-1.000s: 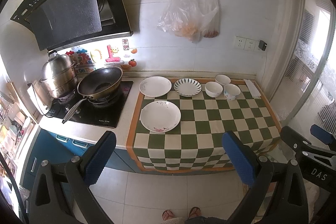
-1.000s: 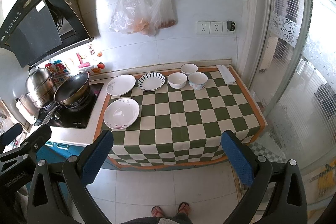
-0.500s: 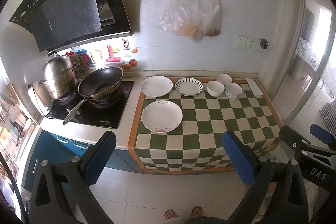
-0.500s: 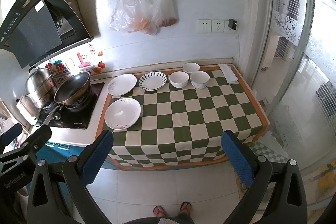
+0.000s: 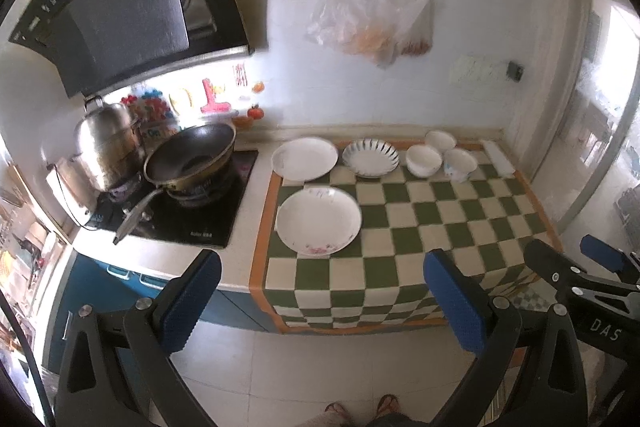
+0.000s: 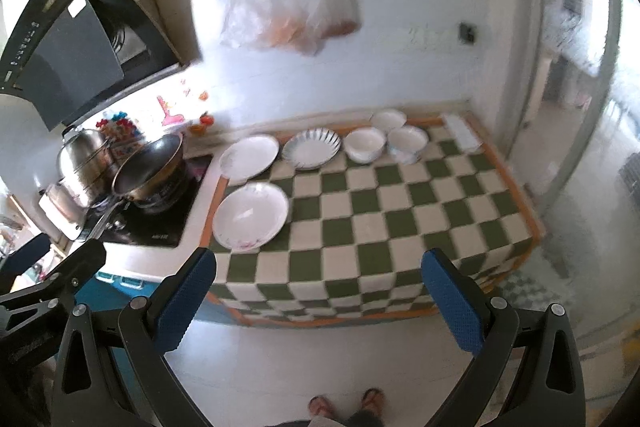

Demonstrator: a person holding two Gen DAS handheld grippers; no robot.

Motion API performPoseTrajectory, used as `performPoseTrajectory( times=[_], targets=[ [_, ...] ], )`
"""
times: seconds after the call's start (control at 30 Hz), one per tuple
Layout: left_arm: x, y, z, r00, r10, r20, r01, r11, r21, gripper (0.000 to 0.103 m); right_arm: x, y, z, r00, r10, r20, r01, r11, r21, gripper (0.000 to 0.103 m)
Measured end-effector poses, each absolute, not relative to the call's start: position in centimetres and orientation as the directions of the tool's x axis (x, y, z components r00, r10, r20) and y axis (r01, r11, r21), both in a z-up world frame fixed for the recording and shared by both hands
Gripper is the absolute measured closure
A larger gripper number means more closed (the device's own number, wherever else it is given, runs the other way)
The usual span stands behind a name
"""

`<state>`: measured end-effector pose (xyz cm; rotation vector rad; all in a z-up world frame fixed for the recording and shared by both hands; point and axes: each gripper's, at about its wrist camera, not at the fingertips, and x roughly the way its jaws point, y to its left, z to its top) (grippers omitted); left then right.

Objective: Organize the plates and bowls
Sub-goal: 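Lower the right tool and grasp the rim of the pink-flower plate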

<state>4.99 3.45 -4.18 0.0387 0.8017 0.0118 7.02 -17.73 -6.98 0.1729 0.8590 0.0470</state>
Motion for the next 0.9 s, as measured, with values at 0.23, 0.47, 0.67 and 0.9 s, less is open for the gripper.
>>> performPoseTrajectory(
  times=[0.23, 0.47, 0.67, 0.9],
  targets=[
    [11.6, 7.6, -11.1, 0.596, 0.081, -0.799, -0.062, 0.997, 0.055, 0.000, 13.4, -15.2, -13.5, 0.564, 0.164, -0.809, 0.002, 0.980, 0.200, 0.000],
    [20.1, 10.8, -18.7, 0.460, 0.121, -0.880, -0.117, 0.990, 0.074, 0.000, 23.8, -12.7, -22.4, 0.422, 0.201, -0.884, -0.037, 0.978, 0.205, 0.000],
    [28.9, 12.8, -25.2, 0.322, 0.088, -0.943, -0.142, 0.989, 0.043, 0.002, 34.9, -11.9, -31.3, 0.270, 0.302, -0.914, -0.057, 0.953, 0.298, 0.003],
    [37.0, 14.0, -32.4, 0.166, 0.064, -0.984, -0.179, 0.983, 0.034, 0.008, 45.5, -11.2, -39.8, 0.090, 0.362, -0.928, -0.057, 0.932, 0.358, 0.009]
  ],
)
